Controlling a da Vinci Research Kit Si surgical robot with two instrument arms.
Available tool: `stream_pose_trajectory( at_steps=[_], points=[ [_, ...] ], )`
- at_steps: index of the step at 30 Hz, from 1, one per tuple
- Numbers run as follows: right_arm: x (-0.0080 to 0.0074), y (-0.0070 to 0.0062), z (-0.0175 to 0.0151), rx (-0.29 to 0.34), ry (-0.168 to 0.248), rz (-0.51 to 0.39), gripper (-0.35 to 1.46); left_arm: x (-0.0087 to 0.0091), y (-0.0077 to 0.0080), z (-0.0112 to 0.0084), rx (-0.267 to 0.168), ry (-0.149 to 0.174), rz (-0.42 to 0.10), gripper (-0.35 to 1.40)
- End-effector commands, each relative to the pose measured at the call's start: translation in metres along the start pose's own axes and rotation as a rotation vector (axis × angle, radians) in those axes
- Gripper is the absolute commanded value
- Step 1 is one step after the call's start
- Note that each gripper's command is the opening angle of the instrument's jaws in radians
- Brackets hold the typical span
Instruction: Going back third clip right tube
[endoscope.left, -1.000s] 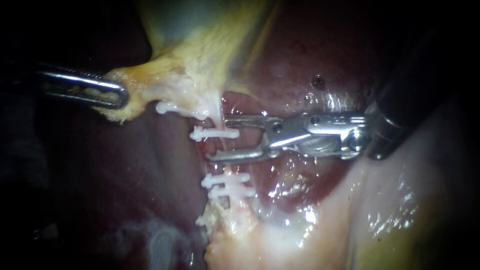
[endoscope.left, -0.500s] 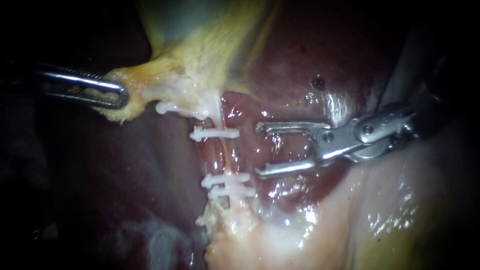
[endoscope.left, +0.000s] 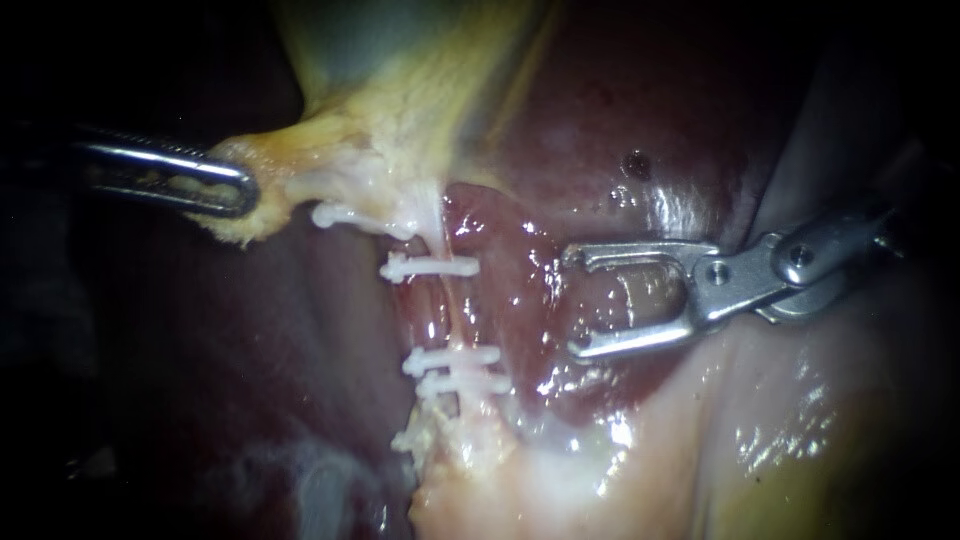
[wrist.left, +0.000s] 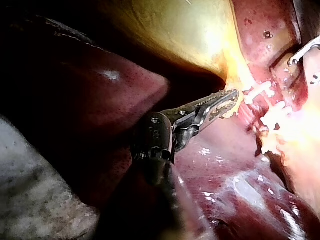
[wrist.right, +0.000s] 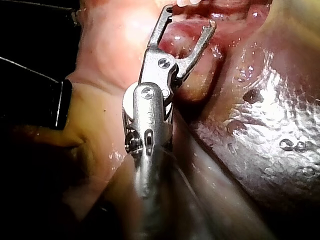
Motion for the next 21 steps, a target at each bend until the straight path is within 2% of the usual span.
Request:
stream_pose_trajectory(
  at_steps=[1, 8, 21],
  points=[
    [0.0000, 0.0000, 0.0000, 0.000, 0.000, 0.000, 0.50, 0.0000, -0.0001, 0.0001, 0.000, 0.000, 0.000, -0.35],
    [-0.0001, -0.0001, -0.0003, 0.002, -0.001, -0.001, 0.50, -0.0006, -0.0010, 0.0013, 0.007, -0.001, 0.005, -0.35],
    [-0.0001, -0.0003, -0.0006, 0.004, -0.001, -0.002, 0.50, -0.0018, -0.0029, 0.0056, 0.001, -0.009, 0.020, -0.35]
  ],
)
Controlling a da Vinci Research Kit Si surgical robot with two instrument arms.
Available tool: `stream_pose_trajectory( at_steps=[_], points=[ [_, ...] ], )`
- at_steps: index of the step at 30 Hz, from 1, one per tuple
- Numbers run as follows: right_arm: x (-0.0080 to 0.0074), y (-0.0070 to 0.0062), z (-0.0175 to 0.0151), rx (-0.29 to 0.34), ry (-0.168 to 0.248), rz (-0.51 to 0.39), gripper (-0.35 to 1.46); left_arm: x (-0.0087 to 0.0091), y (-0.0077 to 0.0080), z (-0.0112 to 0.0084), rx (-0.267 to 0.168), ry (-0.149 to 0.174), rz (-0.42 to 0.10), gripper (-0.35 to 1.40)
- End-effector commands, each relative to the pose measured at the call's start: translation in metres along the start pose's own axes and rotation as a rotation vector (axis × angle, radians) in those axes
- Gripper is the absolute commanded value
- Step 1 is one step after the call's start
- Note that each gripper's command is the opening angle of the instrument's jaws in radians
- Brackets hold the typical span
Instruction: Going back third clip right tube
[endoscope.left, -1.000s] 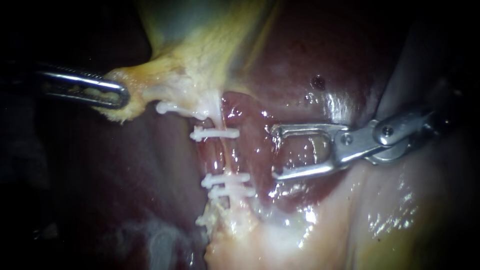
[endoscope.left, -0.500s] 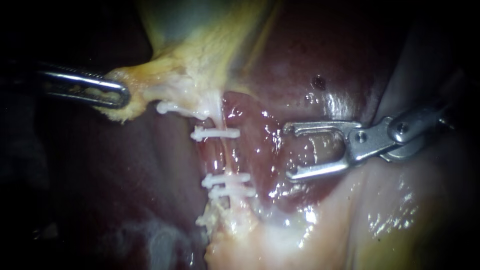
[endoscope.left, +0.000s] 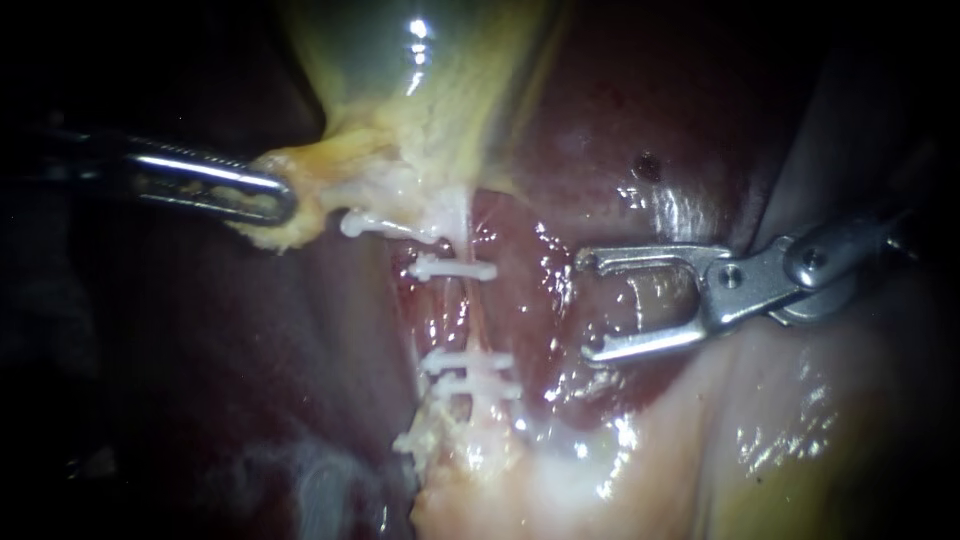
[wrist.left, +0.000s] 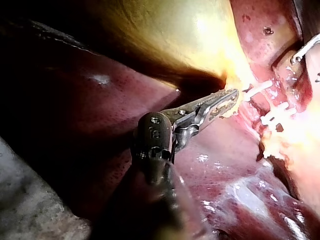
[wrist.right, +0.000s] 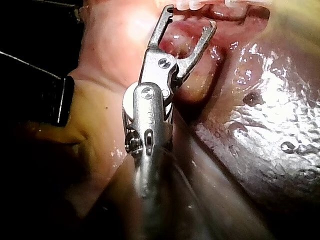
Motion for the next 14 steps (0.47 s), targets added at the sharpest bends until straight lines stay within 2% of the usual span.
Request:
stream_pose_trajectory(
  at_steps=[1, 4, 14],
  points=[
    [0.0000, 0.0000, 0.0000, 0.000, 0.000, 0.000, 0.50, -0.0001, -0.0001, 0.0002, -0.002, -0.002, 0.000, -0.35],
    [0.0001, -0.0001, 0.0000, 0.000, 0.000, 0.000, 0.50, -0.0005, -0.0001, 0.0008, -0.005, -0.004, 0.003, -0.35],
    [0.0001, -0.0001, 0.0000, 0.001, 0.000, 0.000, 0.50, -0.0005, -0.0002, 0.0007, -0.006, -0.005, 0.004, -0.35]
  ],
)
